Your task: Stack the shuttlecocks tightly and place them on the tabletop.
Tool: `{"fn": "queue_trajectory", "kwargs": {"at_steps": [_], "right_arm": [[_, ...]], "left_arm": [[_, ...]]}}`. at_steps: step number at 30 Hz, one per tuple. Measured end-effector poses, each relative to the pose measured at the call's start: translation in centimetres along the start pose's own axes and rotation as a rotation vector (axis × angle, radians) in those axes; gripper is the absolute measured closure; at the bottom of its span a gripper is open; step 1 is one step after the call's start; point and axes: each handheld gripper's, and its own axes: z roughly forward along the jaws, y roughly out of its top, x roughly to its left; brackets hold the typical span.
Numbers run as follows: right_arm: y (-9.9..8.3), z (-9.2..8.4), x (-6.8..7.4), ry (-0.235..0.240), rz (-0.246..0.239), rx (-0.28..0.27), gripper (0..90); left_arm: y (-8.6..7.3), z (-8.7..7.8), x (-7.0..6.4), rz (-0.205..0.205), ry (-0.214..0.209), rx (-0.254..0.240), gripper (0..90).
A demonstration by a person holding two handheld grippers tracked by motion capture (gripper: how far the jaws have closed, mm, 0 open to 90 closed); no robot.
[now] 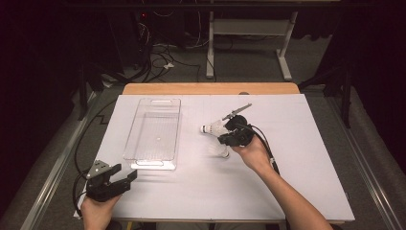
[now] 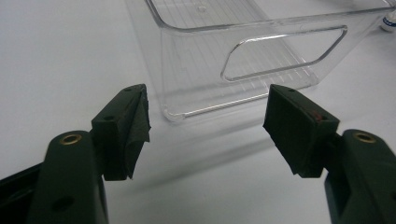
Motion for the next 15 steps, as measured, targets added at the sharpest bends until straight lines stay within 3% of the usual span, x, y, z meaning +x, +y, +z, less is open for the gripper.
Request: {"fn": "queue_trajectory", "kwargs": {"at_steps": [15], "right_arm": [[-1.8,-0.9,-1.6,-0.033,0.016,0.008,80.4]], "left_arm": [[0.0,0.0,0.0,-0.002,0.000,0.000,32.2]]}}
